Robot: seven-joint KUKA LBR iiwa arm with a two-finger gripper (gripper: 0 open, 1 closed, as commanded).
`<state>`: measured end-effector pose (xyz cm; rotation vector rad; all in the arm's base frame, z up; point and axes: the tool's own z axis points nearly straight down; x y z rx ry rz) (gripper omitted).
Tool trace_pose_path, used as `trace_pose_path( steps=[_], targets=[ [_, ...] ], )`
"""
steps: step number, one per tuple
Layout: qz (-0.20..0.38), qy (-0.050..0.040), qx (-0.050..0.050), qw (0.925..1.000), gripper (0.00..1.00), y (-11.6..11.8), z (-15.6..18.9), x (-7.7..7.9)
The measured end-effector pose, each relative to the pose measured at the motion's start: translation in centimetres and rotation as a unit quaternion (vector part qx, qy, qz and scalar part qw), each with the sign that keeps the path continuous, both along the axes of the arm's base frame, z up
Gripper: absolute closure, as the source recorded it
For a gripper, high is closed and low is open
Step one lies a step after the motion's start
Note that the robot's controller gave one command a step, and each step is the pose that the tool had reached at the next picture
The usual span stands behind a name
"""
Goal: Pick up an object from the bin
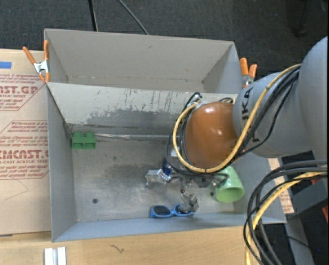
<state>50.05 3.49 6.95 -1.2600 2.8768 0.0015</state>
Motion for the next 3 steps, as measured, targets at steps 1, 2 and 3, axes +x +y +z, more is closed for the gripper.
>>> trace_pose_path(
  steps=[1, 2, 3],
  targets=[
    [-0.151, -0.0031, 0.000, 0.9886, 0.00, -4.8, 3.1, 8.1],
    [-0.150, -0.0010, 0.001, 0.9887, 1.00, -4.7, 3.0, 8.0],
    [-0.153, -0.0058, 0.001, 0.9881, 1.00, -3.7, 17.2, 8.6]
  ],
)
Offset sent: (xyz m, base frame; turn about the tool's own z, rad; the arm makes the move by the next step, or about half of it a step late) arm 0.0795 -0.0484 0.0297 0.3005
